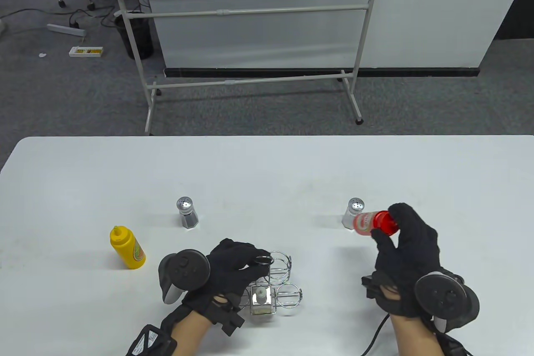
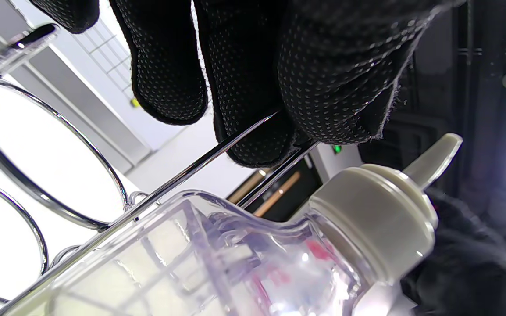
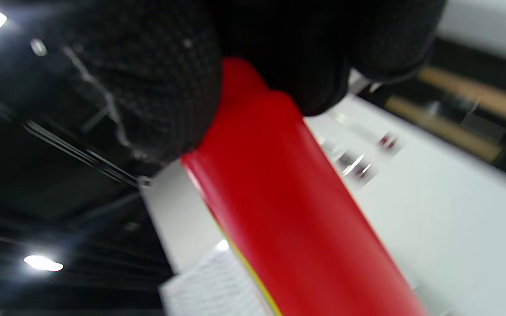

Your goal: Hold seasoning rack and insert seasoning bottles through ring holders

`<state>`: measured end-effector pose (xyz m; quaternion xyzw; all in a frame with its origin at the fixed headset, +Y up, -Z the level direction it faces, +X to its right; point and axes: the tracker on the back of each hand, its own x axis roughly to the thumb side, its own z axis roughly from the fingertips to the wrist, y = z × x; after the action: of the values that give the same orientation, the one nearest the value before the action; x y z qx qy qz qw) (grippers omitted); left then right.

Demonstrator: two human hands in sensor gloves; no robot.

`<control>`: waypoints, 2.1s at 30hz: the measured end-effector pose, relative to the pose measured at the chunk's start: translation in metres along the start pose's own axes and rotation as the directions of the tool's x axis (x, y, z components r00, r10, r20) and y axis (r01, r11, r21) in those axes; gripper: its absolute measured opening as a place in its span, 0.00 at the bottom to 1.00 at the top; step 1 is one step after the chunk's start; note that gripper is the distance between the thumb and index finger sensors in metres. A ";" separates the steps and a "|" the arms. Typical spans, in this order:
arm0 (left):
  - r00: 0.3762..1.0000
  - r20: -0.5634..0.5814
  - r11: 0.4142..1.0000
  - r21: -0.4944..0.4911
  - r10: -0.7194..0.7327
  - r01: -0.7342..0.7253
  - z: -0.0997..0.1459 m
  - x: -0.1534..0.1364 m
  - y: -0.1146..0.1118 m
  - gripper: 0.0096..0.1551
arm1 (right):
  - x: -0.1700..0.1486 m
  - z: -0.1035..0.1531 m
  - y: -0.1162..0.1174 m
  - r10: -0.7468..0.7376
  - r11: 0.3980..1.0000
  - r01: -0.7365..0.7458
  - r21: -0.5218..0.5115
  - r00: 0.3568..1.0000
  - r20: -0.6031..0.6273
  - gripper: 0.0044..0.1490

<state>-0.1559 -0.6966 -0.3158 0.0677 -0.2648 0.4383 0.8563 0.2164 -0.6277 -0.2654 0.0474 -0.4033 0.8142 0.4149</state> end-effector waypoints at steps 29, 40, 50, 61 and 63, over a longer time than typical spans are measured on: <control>0.998 0.055 0.999 -0.048 0.009 -0.006 -0.001 0.008 -0.013 0.21 | 0.024 0.061 0.115 -0.031 0.807 -0.145 0.572 0.958 0.287 0.46; 0.999 0.051 0.999 -0.052 -0.002 0.004 -0.001 0.008 -0.012 0.21 | -0.010 0.032 0.097 0.053 0.856 -0.172 0.488 0.967 0.247 0.49; 0.999 0.051 0.999 -0.040 -0.009 0.012 0.000 0.007 -0.009 0.21 | -0.137 0.012 0.089 0.572 0.700 -0.459 0.548 0.819 -0.045 0.56; 0.999 0.041 1.000 -0.027 -0.014 0.016 0.000 0.004 -0.004 0.21 | -0.134 0.013 0.134 0.688 0.496 -0.518 0.697 0.724 0.047 0.61; 0.999 0.040 0.999 -0.030 -0.015 0.016 0.000 0.004 -0.004 0.21 | -0.131 0.010 0.130 0.655 0.563 -0.494 0.663 0.756 0.007 0.58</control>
<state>-0.1509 -0.6960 -0.3133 0.0658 -0.2879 0.4261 0.8551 0.2066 -0.7607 -0.3931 -0.0506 -0.0475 0.9892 0.1292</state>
